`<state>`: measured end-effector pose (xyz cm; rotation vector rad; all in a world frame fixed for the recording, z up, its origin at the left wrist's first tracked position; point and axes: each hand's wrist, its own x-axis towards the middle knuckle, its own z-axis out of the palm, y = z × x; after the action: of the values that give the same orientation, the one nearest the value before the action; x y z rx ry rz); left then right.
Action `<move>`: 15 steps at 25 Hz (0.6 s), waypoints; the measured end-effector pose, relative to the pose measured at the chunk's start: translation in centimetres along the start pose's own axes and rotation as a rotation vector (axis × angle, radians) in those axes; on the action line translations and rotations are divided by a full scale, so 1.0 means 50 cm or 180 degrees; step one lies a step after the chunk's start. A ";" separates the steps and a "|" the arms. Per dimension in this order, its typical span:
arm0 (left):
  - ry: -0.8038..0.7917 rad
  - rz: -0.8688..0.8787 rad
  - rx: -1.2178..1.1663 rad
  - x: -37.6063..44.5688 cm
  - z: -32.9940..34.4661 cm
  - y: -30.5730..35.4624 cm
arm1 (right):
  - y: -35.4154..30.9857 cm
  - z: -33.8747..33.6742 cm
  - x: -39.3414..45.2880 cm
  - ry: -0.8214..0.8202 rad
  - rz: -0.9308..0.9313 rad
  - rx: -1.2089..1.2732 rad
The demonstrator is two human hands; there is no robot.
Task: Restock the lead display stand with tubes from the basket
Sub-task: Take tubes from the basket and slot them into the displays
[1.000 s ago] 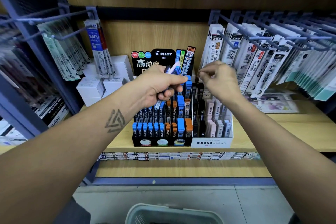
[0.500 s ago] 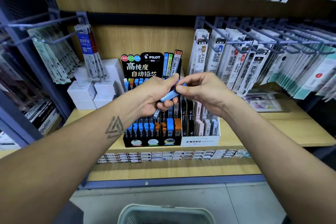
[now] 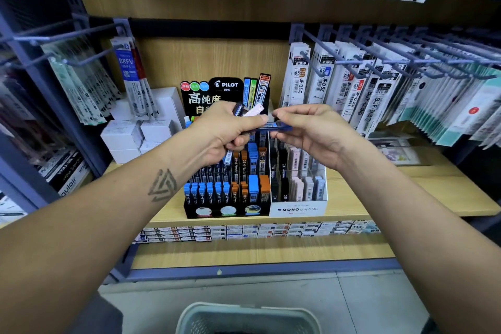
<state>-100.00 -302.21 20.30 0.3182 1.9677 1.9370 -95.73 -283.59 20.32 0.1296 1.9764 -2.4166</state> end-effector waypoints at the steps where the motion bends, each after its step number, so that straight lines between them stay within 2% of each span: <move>1: 0.0055 0.0048 0.0021 -0.002 0.000 0.000 | 0.000 0.004 0.001 0.0067 -0.0017 -0.0018; 5: 0.0240 0.0202 0.0061 -0.004 -0.013 0.004 | -0.009 0.015 0.009 0.0419 -0.0204 -0.0185; 10: 0.0438 0.0334 0.0097 -0.009 -0.032 0.007 | -0.013 0.025 0.012 0.0291 -0.0313 0.0139; 12: 0.0569 0.0236 0.0174 -0.011 -0.042 0.006 | -0.021 0.016 0.013 0.0356 -0.0640 -0.0393; 15: 0.0725 0.0156 0.0293 -0.012 -0.064 0.007 | -0.037 0.004 0.007 0.0403 -0.1207 -0.1889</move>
<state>-100.76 -305.35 20.71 0.1772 2.2166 1.9929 -96.22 -283.38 22.13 -0.1163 2.9011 -1.8972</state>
